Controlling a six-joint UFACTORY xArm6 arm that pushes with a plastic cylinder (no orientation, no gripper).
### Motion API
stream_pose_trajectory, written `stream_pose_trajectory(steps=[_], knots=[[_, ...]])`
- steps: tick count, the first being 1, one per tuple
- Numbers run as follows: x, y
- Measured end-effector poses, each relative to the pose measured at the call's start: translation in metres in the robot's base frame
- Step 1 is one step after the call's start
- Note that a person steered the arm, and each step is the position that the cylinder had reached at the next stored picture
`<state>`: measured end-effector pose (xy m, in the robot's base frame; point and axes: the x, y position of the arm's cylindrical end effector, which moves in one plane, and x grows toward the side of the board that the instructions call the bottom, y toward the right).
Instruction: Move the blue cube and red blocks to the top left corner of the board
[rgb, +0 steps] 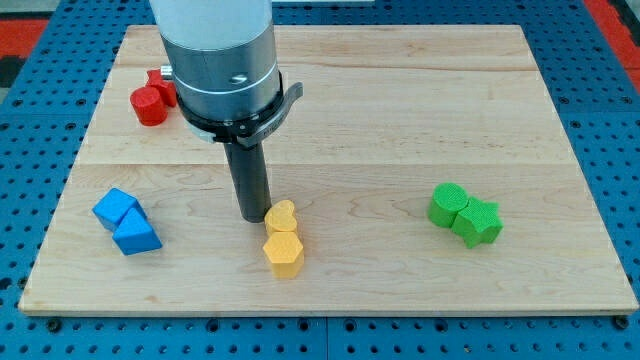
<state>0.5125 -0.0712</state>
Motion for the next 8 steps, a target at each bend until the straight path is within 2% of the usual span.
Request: stream_pose_trajectory(steps=[1, 2, 3, 4, 6, 7, 8], knots=[[0.0, 0.0], [0.019, -0.014], [0.047, -0.056], [0.059, -0.124], [0.016, -0.133], [-0.007, -0.169], [0.01, -0.17]])
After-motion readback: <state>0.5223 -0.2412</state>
